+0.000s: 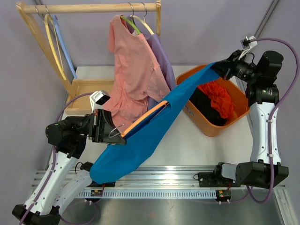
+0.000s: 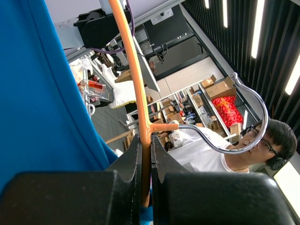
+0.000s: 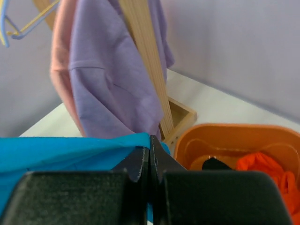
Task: Remove the t-shirt from the hanger
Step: Remove the tshirt from the hanger
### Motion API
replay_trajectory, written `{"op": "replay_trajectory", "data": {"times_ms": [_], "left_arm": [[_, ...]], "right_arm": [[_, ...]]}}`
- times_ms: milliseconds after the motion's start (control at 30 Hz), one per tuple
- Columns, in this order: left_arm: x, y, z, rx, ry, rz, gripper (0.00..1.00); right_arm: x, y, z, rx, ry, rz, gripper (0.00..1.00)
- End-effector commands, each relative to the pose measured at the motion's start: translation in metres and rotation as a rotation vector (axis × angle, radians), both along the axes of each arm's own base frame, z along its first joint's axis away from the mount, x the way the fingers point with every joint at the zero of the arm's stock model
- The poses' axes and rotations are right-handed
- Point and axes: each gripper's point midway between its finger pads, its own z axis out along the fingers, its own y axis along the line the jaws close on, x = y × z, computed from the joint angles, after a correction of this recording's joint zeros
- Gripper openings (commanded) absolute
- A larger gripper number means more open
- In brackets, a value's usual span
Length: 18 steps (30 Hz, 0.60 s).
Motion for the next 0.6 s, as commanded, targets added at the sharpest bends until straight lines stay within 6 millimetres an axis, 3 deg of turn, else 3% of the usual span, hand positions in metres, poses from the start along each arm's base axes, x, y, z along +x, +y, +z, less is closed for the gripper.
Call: {"op": "replay_trajectory", "data": {"times_ms": [0, 167, 267, 333, 400, 433, 467, 533, 567], "left_arm": [[-0.01, 0.003, 0.006, -0.004, -0.051, -0.019, 0.0], [-0.015, 0.005, 0.019, -0.018, -0.086, -0.026, 0.0], [-0.016, 0.006, 0.027, -0.021, -0.095, -0.029, 0.0], [-0.017, 0.006, 0.033, -0.03, -0.108, -0.025, 0.0], [-0.015, 0.005, 0.037, -0.043, -0.12, -0.018, 0.0], [-0.01, 0.004, 0.037, -0.047, -0.116, -0.013, 0.0], [-0.008, 0.003, 0.038, -0.054, -0.123, -0.007, 0.0], [0.002, -0.001, 0.038, -0.067, -0.137, 0.016, 0.0], [0.008, -0.003, 0.038, -0.068, -0.121, 0.033, 0.0]], "right_arm": [[0.037, -0.043, -0.032, -0.035, 0.123, -0.25, 0.0], [0.031, -0.047, -0.088, -0.113, 0.277, -0.235, 0.0], [0.031, -0.05, -0.109, -0.16, 0.32, -0.229, 0.0], [0.02, -0.035, -0.11, -0.154, 0.314, -0.108, 0.0], [-0.021, 0.011, -0.099, -0.12, 0.259, 0.227, 0.0], [-0.051, 0.03, -0.105, -0.155, 0.238, 0.378, 0.0], [-0.073, 0.048, -0.09, -0.159, 0.167, 0.494, 0.0], [-0.117, 0.087, -0.094, -0.21, 0.123, 0.695, 0.0], [-0.124, 0.095, -0.099, -0.211, 0.14, 0.723, 0.02]]}}
